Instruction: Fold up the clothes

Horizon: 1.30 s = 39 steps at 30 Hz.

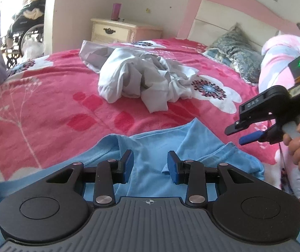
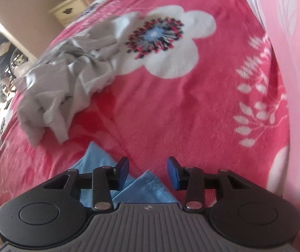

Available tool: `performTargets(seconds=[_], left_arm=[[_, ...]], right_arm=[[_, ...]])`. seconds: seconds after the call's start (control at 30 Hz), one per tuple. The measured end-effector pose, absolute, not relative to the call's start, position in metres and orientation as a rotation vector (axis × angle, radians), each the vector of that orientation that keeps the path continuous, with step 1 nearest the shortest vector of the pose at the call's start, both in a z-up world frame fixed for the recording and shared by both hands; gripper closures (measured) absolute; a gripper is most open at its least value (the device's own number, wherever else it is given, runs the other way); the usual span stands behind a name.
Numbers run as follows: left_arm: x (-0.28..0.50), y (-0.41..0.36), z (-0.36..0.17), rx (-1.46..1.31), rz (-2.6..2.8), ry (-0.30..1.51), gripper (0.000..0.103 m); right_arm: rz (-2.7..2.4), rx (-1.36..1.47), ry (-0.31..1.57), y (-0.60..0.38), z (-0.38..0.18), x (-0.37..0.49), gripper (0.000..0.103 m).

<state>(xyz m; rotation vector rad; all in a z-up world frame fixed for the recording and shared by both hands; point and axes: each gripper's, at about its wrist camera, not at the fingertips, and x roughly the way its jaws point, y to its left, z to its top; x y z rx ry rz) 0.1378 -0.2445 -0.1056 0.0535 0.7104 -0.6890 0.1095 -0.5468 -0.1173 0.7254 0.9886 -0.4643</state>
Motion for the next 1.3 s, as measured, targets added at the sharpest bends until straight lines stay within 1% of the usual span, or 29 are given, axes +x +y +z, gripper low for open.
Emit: performTargets(seconds=[0.1,0.13,0.17,0.2,0.27,0.3,0.57,0.67,0.77,0.9,0.97,1.13,1.2,1.23,1.3], left_arm=[[0.140,-0.255,-0.117,0.081,-0.683,0.732,0.069],[0.141,-0.257,-0.121,0.087,-0.682,0.742,0.069],[0.142,-0.257,-0.125,0.082,-0.684,0.753,0.069],[0.142,-0.256,-0.128,0.074,-0.686,0.764,0.070],[0.142,-0.256,-0.134,0.071,-0.685,0.773,0.070],[0.141,-0.256,-0.136,0.078,-0.686,0.769,0.070],[0.140,-0.254,-0.137,0.074,-0.680,0.756,0.070],[0.140,-0.250,-0.135,0.057,-0.677,0.749,0.070],[0.140,-0.239,-0.132,0.019,-0.670,0.745,0.071],[0.139,-0.226,-0.125,0.009,-0.665,0.732,0.071],[0.137,-0.222,-0.121,0.013,-0.661,0.724,0.071],[0.132,-0.213,-0.110,-0.047,-0.650,0.716,0.071],[0.130,-0.209,-0.106,-0.071,-0.664,0.715,0.071],[0.129,-0.210,-0.104,-0.067,-0.672,0.710,0.071],[0.128,-0.213,-0.101,-0.050,-0.686,0.699,0.071]], right_arm=[[-0.440,0.723,1.006,-0.547,-0.126,0.111,0.060],[-0.421,0.699,1.013,-0.545,-0.126,0.113,0.063],[-0.402,0.654,1.021,-0.541,-0.124,0.113,0.075],[-0.387,0.625,1.023,-0.538,-0.123,0.113,0.090],[-0.369,0.597,1.016,-0.536,-0.118,0.110,0.097],[-0.362,0.589,1.002,-0.534,-0.114,0.106,0.097],[-0.254,0.503,0.839,-0.509,-0.058,0.070,0.098],[-0.187,0.412,0.793,-0.483,-0.036,0.044,0.098],[-0.155,0.325,0.762,-0.453,-0.028,0.017,0.098],[-0.161,0.319,0.734,-0.428,-0.047,-0.020,0.097],[-0.159,0.322,0.758,-0.420,-0.064,-0.032,0.095],[-0.150,0.411,0.911,-0.420,-0.093,-0.048,0.094],[-0.188,0.451,0.888,-0.424,-0.091,-0.058,0.093],[-0.209,0.482,0.862,-0.428,-0.088,-0.063,0.091],[-0.249,0.543,0.809,-0.436,-0.083,-0.074,0.075]])
